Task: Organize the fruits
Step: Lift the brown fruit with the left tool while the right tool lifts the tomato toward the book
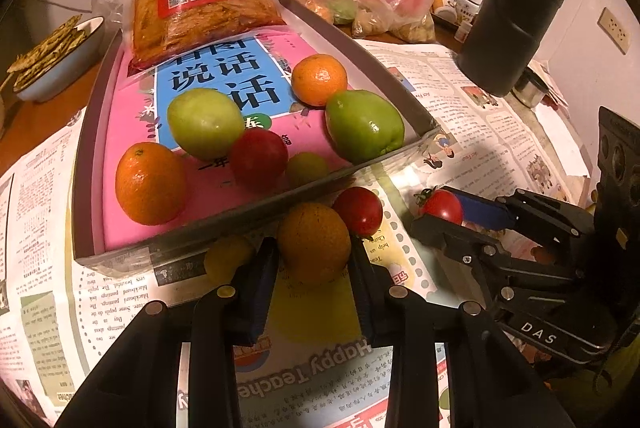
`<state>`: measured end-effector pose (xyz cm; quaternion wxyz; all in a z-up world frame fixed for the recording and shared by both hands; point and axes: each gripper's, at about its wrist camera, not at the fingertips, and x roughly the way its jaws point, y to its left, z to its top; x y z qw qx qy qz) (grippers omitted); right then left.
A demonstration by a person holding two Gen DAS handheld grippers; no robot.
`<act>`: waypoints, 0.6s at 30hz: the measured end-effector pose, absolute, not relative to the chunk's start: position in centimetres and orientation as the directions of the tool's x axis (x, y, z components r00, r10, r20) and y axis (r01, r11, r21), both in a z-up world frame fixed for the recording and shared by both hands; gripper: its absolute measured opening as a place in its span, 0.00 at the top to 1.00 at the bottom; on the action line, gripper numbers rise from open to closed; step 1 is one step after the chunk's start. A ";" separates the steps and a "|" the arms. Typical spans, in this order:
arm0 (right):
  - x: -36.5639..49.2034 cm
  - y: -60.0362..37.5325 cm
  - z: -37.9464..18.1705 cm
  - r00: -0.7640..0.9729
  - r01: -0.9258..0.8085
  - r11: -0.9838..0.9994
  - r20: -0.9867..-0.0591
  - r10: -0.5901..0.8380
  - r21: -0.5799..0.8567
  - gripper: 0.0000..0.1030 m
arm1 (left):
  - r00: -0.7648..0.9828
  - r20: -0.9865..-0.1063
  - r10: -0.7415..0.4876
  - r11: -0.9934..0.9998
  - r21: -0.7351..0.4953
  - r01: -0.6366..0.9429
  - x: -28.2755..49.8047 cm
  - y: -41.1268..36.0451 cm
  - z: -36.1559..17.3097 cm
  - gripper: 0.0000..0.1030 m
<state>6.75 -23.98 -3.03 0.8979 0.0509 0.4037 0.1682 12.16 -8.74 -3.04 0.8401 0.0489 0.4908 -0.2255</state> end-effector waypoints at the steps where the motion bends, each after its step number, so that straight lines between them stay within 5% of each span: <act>1: 6.7 -24.0 -3.0 0.618 -0.260 0.939 -0.708 0.343 0.228 0.71 | 0.417 -0.846 -0.333 0.894 -0.142 0.425 12.1 -8.6 -3.0 0.65; 18: 6.1 -23.9 -2.5 0.632 -0.264 0.937 -0.692 0.349 0.230 0.71 | 0.425 -0.836 -0.348 0.890 -0.152 0.429 10.0 -7.7 -1.9 0.65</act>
